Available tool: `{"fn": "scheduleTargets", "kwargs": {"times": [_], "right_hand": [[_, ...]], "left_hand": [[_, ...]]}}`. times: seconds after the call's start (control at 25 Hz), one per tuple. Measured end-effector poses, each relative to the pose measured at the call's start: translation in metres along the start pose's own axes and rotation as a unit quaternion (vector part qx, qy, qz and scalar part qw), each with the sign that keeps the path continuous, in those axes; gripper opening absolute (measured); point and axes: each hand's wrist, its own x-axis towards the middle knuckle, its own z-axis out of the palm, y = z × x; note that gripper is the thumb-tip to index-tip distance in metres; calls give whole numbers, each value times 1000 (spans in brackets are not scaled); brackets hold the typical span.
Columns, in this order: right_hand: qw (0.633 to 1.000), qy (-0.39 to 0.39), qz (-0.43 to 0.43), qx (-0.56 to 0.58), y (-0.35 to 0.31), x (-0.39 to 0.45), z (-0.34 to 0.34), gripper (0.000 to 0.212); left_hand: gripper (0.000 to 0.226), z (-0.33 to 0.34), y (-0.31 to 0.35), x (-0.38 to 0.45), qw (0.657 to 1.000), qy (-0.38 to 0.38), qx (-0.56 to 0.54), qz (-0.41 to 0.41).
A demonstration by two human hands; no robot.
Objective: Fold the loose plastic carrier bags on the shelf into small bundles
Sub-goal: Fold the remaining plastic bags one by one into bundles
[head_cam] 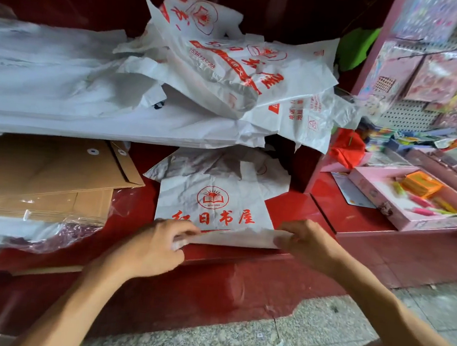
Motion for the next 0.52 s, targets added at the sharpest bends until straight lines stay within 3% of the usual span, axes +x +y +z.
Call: {"fn": "scheduleTargets", "kwargs": {"times": [0.12,0.24,0.36,0.52], "right_hand": [[982,43,104,155,12,5,-1,26],[980,-17,101,173,8,10,7,20],[990,20,110,90,5,21,15,26],[989,43,140,2,-2,29,25,34]], "left_hand": [[33,-10,-19,-1,986,51,-136,-87],[16,-3,-31,5,951,146,-202,-183],[33,5,-36,7,955,200,-79,-202],[39,6,-39,6,954,227,29,-195]]}}
